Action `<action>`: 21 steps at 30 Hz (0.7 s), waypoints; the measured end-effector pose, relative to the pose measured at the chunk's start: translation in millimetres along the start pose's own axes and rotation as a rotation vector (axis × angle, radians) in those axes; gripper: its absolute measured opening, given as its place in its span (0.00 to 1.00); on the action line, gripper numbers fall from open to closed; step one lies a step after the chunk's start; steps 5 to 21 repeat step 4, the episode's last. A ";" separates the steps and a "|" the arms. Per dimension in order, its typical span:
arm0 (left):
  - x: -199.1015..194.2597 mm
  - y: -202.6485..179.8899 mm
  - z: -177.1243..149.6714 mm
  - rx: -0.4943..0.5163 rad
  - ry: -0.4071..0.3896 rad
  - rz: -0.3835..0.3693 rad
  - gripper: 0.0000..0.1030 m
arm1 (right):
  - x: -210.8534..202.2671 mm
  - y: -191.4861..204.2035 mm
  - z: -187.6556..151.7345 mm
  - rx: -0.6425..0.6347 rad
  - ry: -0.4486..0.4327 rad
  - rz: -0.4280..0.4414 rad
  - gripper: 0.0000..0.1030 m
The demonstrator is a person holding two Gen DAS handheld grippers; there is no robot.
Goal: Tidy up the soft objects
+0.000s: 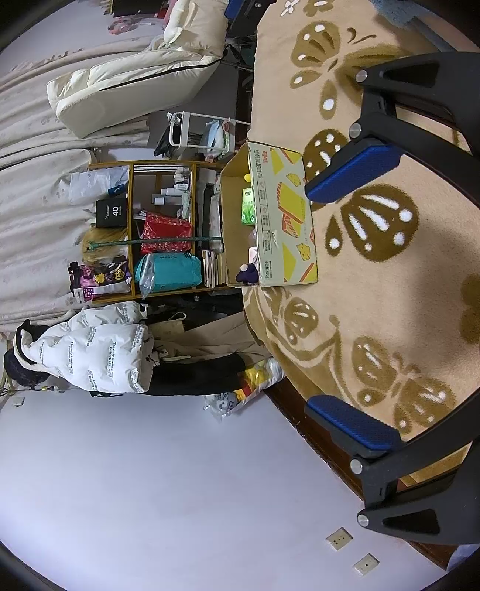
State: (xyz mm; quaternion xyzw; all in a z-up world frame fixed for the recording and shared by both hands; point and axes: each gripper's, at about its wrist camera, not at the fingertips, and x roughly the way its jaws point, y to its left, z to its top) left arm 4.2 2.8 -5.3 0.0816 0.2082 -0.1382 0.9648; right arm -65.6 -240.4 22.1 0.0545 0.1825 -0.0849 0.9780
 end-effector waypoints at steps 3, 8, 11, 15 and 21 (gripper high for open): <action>0.4 0.0 0.2 -0.003 0.001 -0.001 0.99 | 0.9 0.1 0.0 -0.002 0.004 0.001 1.00; 1.6 0.5 -0.3 -0.004 0.004 0.002 0.99 | 1.1 -0.2 -0.4 0.000 0.008 0.002 1.00; 1.6 0.5 -0.3 -0.004 0.004 0.002 0.99 | 1.1 -0.2 -0.4 0.000 0.008 0.002 1.00; 1.6 0.5 -0.3 -0.004 0.004 0.002 0.99 | 1.1 -0.2 -0.4 0.000 0.008 0.002 1.00; 1.6 0.5 -0.3 -0.004 0.004 0.002 0.99 | 1.1 -0.2 -0.4 0.000 0.008 0.002 1.00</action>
